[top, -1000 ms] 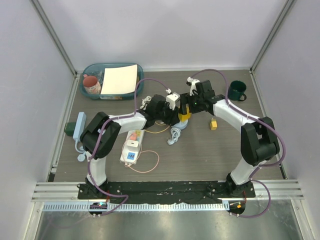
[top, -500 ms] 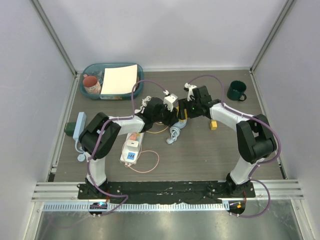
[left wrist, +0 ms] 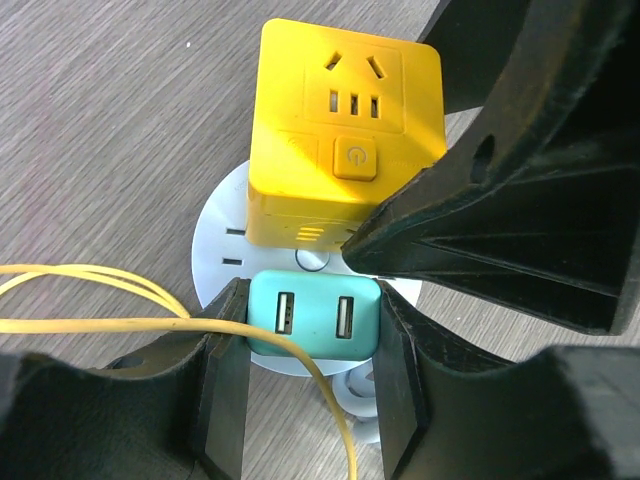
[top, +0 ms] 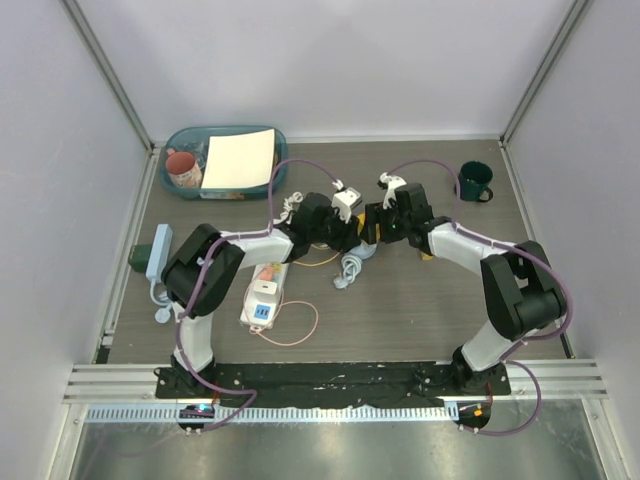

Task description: Pull the plug off the socket

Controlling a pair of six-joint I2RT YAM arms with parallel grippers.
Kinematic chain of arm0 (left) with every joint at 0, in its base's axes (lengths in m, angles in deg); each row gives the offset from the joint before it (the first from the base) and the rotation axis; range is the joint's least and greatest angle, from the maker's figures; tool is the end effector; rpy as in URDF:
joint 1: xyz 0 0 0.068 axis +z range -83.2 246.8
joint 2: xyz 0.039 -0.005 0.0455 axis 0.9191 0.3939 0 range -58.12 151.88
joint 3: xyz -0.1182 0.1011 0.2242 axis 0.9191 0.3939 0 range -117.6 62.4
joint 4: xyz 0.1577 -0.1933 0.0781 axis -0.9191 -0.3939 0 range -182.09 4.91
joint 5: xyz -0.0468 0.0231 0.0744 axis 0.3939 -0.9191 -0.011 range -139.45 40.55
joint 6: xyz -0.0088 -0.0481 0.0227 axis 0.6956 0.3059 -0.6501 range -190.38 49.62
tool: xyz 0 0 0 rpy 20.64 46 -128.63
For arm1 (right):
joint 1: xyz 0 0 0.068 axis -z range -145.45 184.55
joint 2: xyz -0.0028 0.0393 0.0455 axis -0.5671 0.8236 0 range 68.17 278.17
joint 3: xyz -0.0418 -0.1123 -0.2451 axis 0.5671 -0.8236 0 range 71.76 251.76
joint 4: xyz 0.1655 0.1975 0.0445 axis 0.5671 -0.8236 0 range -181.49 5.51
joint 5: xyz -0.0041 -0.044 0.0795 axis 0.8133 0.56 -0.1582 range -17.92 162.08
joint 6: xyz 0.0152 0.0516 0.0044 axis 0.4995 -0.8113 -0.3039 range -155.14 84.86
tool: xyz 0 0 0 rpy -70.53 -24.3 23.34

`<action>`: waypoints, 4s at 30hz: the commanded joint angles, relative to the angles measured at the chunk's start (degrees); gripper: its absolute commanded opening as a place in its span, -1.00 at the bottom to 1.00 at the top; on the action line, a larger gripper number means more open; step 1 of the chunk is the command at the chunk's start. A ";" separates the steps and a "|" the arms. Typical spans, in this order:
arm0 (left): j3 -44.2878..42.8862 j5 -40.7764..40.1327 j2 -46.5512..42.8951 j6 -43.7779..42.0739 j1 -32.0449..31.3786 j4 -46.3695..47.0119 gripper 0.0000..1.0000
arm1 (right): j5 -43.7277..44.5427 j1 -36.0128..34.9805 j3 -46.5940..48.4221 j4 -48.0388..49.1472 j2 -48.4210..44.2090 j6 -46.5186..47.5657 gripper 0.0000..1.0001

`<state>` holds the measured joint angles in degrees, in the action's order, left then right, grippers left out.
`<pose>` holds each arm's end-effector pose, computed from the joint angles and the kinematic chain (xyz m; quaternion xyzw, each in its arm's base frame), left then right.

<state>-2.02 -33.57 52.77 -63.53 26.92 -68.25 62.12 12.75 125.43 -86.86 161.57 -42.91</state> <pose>0.3163 -0.2770 0.1704 0.3100 0.8010 -0.3071 0.4098 0.3164 0.1333 0.1934 -0.1462 0.8993 0.1799 0.3708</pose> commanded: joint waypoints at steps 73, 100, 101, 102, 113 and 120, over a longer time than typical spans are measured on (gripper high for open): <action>-2.11 6.97 7.59 -0.70 1.82 -1.55 -1.00 | 8.98 -2.37 12.27 -12.05 2.67 1.80 -0.98; -0.53 5.92 8.55 0.36 1.73 0.12 -0.99 | 16.63 -7.03 11.99 -12.57 -5.95 -1.81 -0.99; -0.53 5.92 8.73 0.35 1.82 0.12 -1.00 | 16.90 -6.94 11.90 -12.31 -6.04 -1.81 -0.99; -0.53 5.92 8.73 0.35 1.82 0.12 -1.00 | 16.46 -6.59 11.81 -12.05 -5.96 -2.16 -0.98; -1.14 6.27 9.34 0.44 1.82 -0.32 -0.99 | -6.03 6.86 7.06 -2.64 -6.31 -14.02 -0.99; -0.88 6.18 9.26 0.53 1.82 -0.23 -1.00 | 8.69 -1.48 12.33 -11.05 -8.24 -7.36 -0.99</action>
<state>-4.78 -23.12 58.72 -63.74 28.04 -59.98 64.37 16.38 131.35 -98.38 159.48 -50.37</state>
